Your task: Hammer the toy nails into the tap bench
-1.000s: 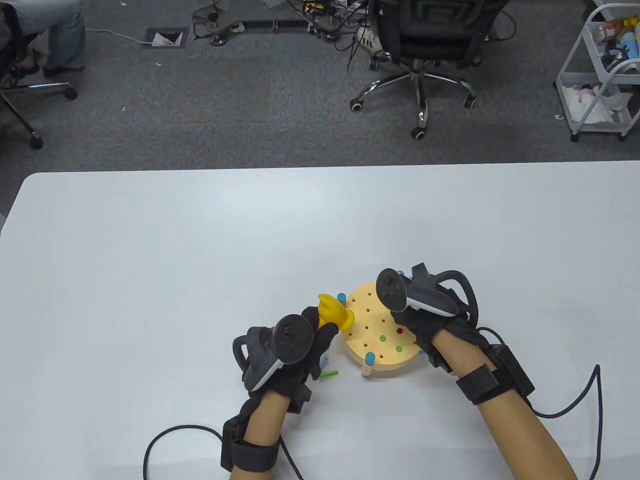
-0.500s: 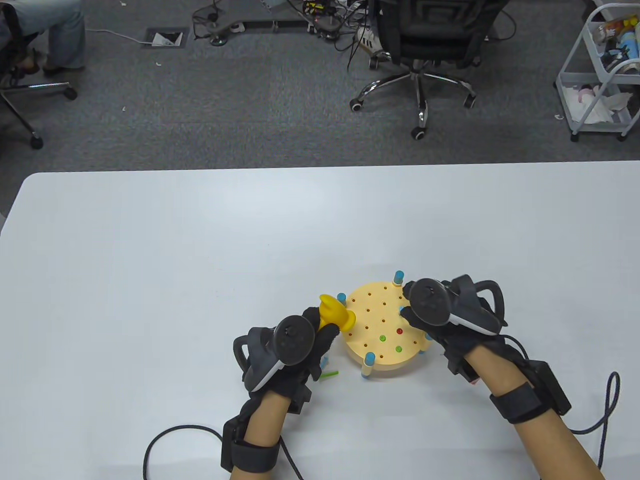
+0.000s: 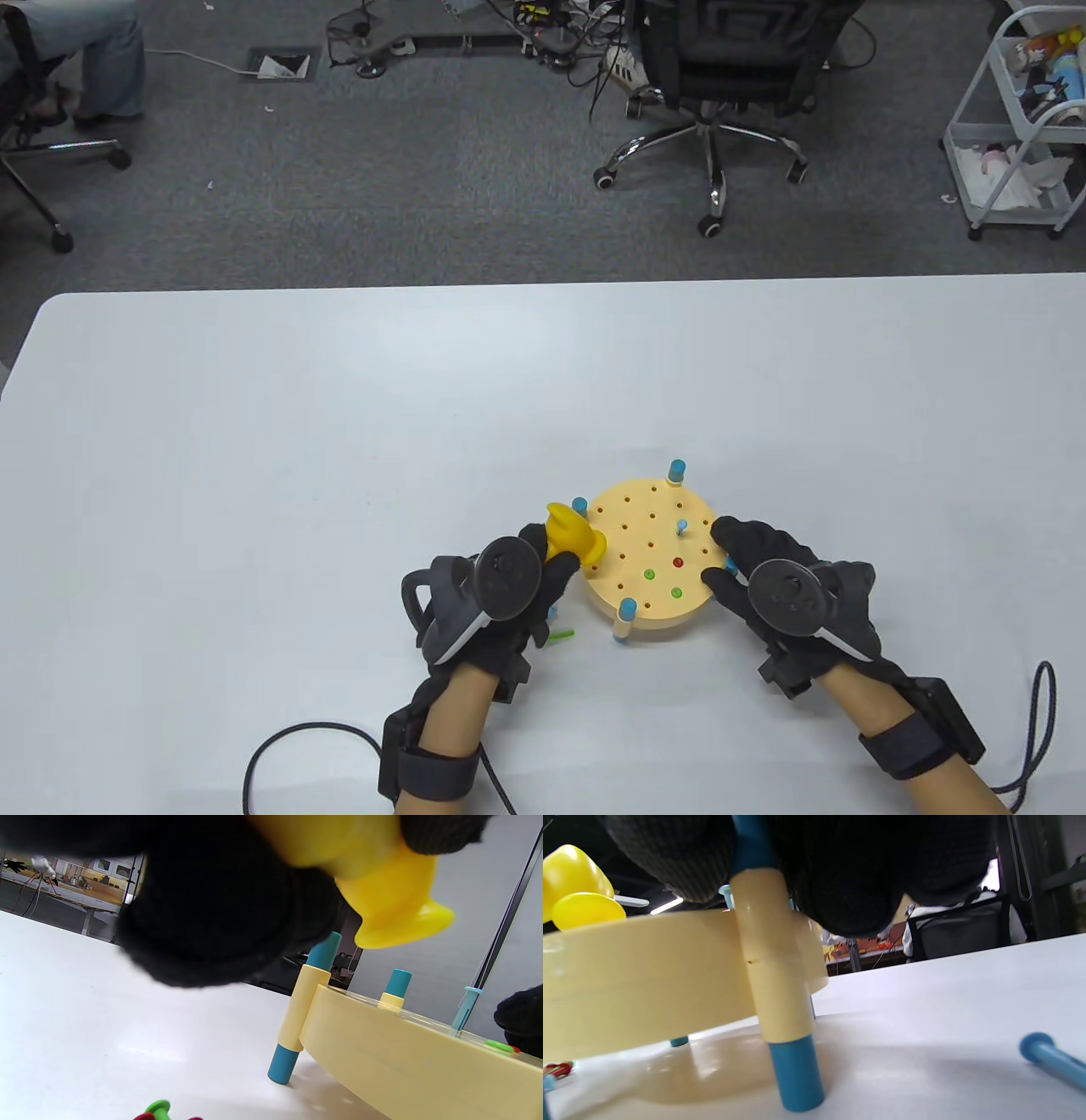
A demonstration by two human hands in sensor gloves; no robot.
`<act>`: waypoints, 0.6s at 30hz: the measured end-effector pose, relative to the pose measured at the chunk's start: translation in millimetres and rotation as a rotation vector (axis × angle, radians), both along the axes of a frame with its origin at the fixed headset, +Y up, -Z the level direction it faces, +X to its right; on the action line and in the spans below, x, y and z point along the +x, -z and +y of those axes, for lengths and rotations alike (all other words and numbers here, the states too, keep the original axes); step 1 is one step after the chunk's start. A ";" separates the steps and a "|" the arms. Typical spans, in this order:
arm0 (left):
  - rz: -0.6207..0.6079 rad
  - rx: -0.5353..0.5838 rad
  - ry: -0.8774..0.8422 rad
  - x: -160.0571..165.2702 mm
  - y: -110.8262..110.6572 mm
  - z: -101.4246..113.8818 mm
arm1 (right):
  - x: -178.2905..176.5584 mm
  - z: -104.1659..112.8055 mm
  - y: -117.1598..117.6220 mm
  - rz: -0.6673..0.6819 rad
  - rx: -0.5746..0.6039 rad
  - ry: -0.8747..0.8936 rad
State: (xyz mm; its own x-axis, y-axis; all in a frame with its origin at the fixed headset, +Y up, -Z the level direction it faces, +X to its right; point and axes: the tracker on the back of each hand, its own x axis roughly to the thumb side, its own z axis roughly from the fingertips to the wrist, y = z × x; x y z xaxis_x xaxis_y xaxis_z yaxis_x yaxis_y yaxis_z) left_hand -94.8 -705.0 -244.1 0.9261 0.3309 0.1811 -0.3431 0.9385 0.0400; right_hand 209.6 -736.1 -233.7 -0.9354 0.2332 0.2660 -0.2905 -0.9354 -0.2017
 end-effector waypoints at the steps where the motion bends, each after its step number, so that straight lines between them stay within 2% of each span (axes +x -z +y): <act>1: -0.003 0.003 0.001 0.8 -0.4 0.4 | 0.0 -2.1 -0.2 0.000 0.006 0.004; 11: -0.096 0.056 0.072 37.2 -9.0 9.2 | 4.5 -15.2 -1.4 -0.011 -0.016 0.106; 18: -0.086 0.139 0.269 84.2 9.6 46.6 | 3.8 -15.1 -1.6 -0.010 -0.029 0.105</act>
